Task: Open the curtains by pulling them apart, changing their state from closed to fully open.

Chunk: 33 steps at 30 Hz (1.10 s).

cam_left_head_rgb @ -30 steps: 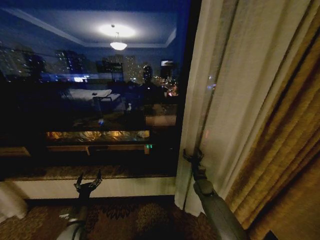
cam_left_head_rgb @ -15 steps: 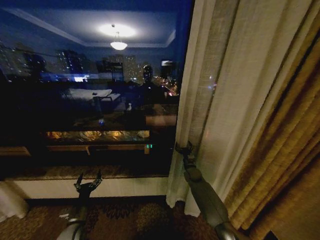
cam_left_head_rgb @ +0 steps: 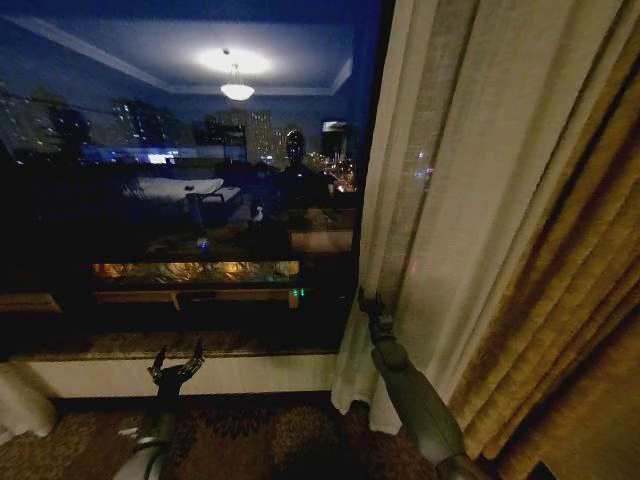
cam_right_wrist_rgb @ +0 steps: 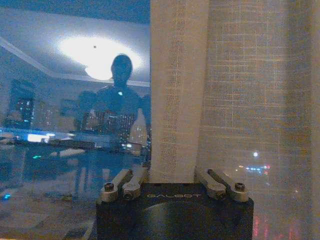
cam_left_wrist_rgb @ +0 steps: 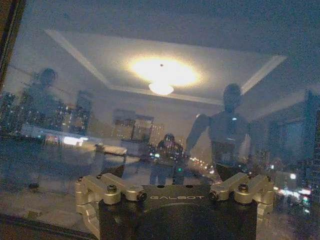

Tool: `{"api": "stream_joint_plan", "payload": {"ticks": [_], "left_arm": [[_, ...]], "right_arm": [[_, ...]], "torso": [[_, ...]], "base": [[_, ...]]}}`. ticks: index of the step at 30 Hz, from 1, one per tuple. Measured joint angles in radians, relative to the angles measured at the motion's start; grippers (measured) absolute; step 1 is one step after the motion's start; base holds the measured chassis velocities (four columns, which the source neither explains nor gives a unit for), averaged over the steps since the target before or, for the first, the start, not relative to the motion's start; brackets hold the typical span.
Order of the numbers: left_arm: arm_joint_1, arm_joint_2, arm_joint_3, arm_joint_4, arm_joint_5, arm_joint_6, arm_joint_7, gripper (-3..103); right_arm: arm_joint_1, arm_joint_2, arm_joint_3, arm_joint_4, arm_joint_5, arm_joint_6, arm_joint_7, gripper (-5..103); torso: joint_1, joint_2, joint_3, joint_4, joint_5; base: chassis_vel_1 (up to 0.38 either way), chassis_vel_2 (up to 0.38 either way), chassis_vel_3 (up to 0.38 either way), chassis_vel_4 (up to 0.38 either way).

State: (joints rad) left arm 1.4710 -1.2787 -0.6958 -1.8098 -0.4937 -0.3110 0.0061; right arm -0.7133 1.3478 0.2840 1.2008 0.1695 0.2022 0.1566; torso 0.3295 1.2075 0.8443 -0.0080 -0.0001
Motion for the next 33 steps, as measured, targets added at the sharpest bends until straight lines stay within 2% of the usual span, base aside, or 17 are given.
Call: {"api": "stream_joint_plan", "payload": {"ticks": [1, 4, 5, 8, 21, 30, 33], "left_arm": [[0.000, 0.000, 0.000, 0.000, 0.000, 0.000, 0.000, 100], [0.000, 0.000, 0.000, 0.000, 0.000, 0.000, 0.000, 100], [0.000, 0.000, 0.000, 0.000, 0.000, 0.000, 0.000, 100], [0.000, 0.000, 0.000, 0.000, 0.000, 0.000, 0.000, 100], [0.000, 0.000, 0.000, 0.000, 0.000, 0.000, 0.000, 100], [0.000, 0.000, 0.000, 0.000, 0.000, 0.000, 0.000, 100], [0.000, 0.000, 0.000, 0.000, 0.000, 0.000, 0.000, 100]], "right_arm": [[0.000, 0.000, 0.000, 0.000, 0.000, 0.000, 0.000, 33], [-0.004, 0.003, 0.001, 0.002, 0.006, 0.008, -0.018, 17], [-0.004, 0.003, 0.001, 0.002, 0.006, 0.008, -0.018, 17], [-0.008, 0.002, 0.002, 0.004, 0.028, 0.013, -0.038, 2], [-0.014, -0.018, 0.008, 0.009, 0.075, 0.015, -0.057, 0], [-0.018, -0.027, 0.013, 0.006, 0.087, 0.052, -0.063, 0], [-0.022, -0.030, 0.017, 0.006, 0.063, 0.063, -0.063, 0]], "torso": [[0.000, 0.000, 0.000, 0.0000, 0.0000], [0.000, 0.000, 0.000, 0.0000, 0.0000], [0.000, 0.000, 0.000, 0.0000, 0.0000], [0.000, 0.000, 0.000, 0.0000, 0.0000], [0.000, 0.000, 0.000, 0.0001, 0.0000], [0.000, 0.000, 0.000, 0.0001, -0.0003], [0.000, 0.000, 0.000, -0.0003, 0.0003]], "base": [[0.000, 0.000, 0.000, 0.000], [0.000, 0.000, 0.000, 0.000], [0.000, 0.000, 0.000, 0.000], [0.000, 0.000, 0.000, 0.000], [-0.027, -0.022, 0.020, 0.025], [-0.172, -0.187, 0.188, 0.187], [-0.227, -0.200, 0.208, 0.211]]}}
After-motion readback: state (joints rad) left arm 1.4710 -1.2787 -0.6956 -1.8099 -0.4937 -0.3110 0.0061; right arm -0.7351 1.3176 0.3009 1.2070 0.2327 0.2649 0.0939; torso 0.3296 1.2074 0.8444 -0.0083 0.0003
